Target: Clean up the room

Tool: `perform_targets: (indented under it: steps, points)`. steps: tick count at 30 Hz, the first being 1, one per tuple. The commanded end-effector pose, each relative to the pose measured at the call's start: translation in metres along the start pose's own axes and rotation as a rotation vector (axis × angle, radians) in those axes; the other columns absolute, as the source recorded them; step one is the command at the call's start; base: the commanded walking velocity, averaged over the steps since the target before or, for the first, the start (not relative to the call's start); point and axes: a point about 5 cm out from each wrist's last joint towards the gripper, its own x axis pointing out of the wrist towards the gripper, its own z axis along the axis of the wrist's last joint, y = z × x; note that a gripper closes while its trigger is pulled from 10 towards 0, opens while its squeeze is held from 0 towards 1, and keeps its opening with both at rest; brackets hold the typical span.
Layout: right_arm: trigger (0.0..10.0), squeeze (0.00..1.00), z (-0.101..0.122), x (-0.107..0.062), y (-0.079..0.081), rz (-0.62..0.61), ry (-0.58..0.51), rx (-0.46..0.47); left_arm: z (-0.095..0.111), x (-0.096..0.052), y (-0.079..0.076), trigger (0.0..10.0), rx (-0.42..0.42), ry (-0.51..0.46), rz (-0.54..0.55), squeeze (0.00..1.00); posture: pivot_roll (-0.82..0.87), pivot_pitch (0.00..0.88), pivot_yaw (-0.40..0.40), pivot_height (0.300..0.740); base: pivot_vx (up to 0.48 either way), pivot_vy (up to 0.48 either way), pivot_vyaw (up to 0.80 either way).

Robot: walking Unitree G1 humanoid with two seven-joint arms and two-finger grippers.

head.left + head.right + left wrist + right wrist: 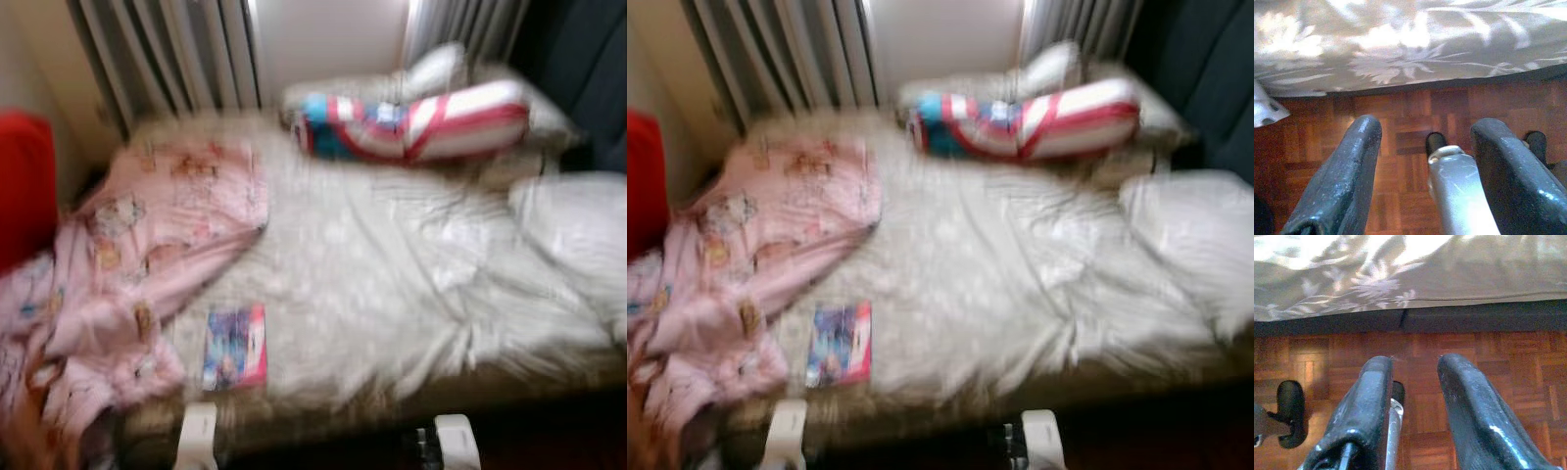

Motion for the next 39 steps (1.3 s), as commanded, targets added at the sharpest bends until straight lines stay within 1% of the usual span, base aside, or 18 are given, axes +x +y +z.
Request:
perform_targets:
  steps: [1,14,39]
  points:
    - [10.0,0.00,0.0040,0.0011,0.0065,0.014,-0.017,-0.006,-0.0031,-0.0006,0.0031,10.0,0.001,0.014,0.006,0.00,-0.13,0.000,-0.009,0.740,0.000,0.311,0.00]
    - [10.0,0.00,0.0108,0.0024,0.0087,0.021,-0.039,-0.012,-0.0030,-0.0006,0.0033,10.0,0.001,0.015,0.006,0.00,-0.13,0.000,-0.009,0.740,0.000,0.305,0.00]
    - [10.0,0.00,0.0091,0.0017,0.0086,0.026,-0.045,-0.012,-0.0032,-0.0006,0.0032,10.0,0.000,0.014,0.005,0.00,-0.13,0.000,-0.010,0.740,0.000,0.304,0.00]
